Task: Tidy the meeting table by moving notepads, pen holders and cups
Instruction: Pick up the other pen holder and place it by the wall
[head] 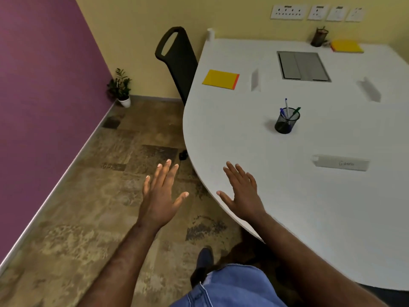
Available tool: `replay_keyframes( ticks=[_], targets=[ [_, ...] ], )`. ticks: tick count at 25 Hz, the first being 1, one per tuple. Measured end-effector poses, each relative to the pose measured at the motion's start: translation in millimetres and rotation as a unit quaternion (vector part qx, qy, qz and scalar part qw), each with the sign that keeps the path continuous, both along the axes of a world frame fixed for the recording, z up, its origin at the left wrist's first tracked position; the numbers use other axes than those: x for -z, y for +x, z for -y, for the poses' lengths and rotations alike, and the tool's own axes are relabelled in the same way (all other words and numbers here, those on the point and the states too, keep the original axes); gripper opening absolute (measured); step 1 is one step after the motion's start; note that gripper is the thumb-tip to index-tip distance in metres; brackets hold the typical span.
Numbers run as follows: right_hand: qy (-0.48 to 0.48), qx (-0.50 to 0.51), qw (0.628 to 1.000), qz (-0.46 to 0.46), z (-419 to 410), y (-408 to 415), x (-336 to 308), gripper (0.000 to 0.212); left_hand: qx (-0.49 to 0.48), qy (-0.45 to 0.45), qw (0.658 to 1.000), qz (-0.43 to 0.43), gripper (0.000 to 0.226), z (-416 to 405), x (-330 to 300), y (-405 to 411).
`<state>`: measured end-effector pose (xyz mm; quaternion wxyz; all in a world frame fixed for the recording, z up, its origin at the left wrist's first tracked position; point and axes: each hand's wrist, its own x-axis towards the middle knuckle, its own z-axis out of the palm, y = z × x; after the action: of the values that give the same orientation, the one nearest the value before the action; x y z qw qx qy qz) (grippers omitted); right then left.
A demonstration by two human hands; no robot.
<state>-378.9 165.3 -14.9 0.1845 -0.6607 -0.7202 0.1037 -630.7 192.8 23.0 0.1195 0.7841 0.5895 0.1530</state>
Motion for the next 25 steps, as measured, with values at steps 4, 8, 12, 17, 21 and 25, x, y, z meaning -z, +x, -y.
replay_keyframes(
  ticks=[4,8,12,17,21,25],
  targets=[
    [-0.023,0.017,1.0,0.003,-64,-3,13,0.07,0.028,-0.018,0.999,-0.014,0.08,-70,5,-7],
    [-0.029,0.041,0.999,0.001,-121,-8,15,0.07,0.046,-0.04,0.998,-0.017,0.08,-138,9,-13],
    [-0.041,0.105,0.994,-0.002,-160,-5,23,0.07,0.097,-0.06,0.993,-0.015,0.08,-207,19,-9],
    [-0.057,0.221,0.974,0.003,-195,-9,35,0.071,0.193,-0.071,0.979,-0.006,0.08,-306,37,-2],
    [-0.046,0.327,0.944,-0.012,-219,-16,31,0.07,0.278,-0.068,0.958,-0.016,0.079,-372,42,9],
    [-0.026,0.416,0.909,-0.016,-234,-16,32,0.07,0.356,-0.073,0.931,-0.038,0.078,-421,49,34]
  ],
)
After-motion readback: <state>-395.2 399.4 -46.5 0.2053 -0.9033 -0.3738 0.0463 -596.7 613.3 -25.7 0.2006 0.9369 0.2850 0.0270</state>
